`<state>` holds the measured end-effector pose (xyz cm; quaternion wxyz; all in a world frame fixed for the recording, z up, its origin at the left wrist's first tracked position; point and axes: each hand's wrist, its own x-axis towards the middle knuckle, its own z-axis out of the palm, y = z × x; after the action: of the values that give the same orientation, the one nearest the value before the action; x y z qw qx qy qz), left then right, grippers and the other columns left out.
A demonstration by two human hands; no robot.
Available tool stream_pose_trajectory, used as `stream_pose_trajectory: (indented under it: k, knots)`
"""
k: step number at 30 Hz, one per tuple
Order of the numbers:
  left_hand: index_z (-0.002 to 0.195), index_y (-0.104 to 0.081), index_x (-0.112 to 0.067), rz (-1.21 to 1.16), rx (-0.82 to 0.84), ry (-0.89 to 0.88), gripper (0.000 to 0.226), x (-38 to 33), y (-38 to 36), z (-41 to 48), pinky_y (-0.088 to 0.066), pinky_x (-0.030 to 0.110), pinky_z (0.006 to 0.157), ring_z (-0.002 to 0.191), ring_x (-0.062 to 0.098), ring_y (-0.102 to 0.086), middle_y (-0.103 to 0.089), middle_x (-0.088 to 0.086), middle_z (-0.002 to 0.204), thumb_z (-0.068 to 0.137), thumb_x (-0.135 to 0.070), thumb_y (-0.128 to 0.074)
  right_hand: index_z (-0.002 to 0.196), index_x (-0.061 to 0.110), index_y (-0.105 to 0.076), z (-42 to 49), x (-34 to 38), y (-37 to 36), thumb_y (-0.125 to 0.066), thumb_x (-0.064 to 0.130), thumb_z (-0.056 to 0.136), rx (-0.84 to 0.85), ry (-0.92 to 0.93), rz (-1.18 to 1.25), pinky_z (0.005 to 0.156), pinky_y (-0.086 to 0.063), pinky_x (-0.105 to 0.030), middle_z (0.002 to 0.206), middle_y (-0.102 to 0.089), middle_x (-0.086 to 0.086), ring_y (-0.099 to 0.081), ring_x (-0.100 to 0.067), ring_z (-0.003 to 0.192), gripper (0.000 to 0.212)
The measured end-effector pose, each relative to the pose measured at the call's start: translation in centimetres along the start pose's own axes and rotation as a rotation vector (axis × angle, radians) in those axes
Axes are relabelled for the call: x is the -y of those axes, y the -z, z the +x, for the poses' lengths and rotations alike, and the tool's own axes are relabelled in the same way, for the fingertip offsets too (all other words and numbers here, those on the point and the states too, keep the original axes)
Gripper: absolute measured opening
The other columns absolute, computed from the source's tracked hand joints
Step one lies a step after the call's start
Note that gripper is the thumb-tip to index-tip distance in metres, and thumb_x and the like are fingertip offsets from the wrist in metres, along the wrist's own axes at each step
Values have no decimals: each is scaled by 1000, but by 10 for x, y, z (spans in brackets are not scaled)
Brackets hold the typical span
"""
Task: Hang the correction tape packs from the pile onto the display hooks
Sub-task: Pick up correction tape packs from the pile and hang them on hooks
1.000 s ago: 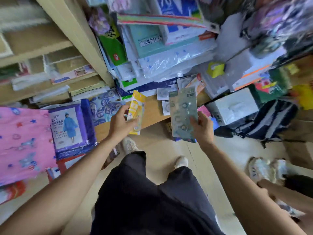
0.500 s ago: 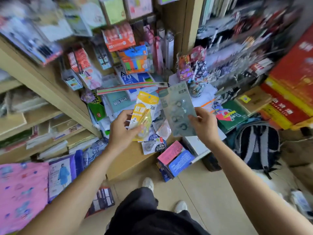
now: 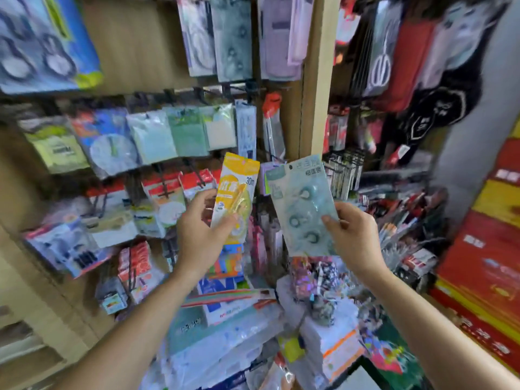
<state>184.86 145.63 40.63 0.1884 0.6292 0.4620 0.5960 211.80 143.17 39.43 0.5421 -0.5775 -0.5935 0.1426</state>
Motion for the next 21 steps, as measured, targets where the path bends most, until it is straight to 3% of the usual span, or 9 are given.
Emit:
stream_pose_trajectory:
  k: [6, 10, 15, 21]
  knots:
    - [111, -65, -21, -20, -110, -142, 41, -34, 0, 101, -54, 28, 77, 88, 7, -70, -72, -14, 98, 76, -7, -83, 97, 19, -70, 105, 63, -3, -61, 12, 94, -75, 145, 75, 59, -56, -49, 84, -71, 3, -69, -20, 71, 12]
    - [104, -64, -36, -9, -127, -183, 42, -61, 4, 149, -56, 30, 76, 86, 7, -70, -73, -19, 92, 74, -13, -83, 95, 25, -70, 163, 102, 0, -61, 13, 94, -87, 262, 107, 60, -56, -40, 83, -72, 8, -68, -15, 71, 15]
    - [107, -67, -27, -10, -247, -227, 43, -89, 13, 198, -57, 37, 81, 91, 16, -72, -75, -6, 98, 67, -21, -82, 99, 15, -71, 228, 149, 11, -57, 13, 94, -130, 372, 105, 65, -56, -43, 86, -71, 1, -67, -21, 78, 15]
    - [109, -67, -21, -4, -341, -226, 36, -127, 19, 240, -55, 32, 77, 87, 7, -70, -73, -8, 97, 78, -12, -83, 92, 9, -69, 301, 171, 11, -53, 10, 92, -163, 388, 123, 65, -56, -51, 83, -69, -11, -65, -31, 78, 15]
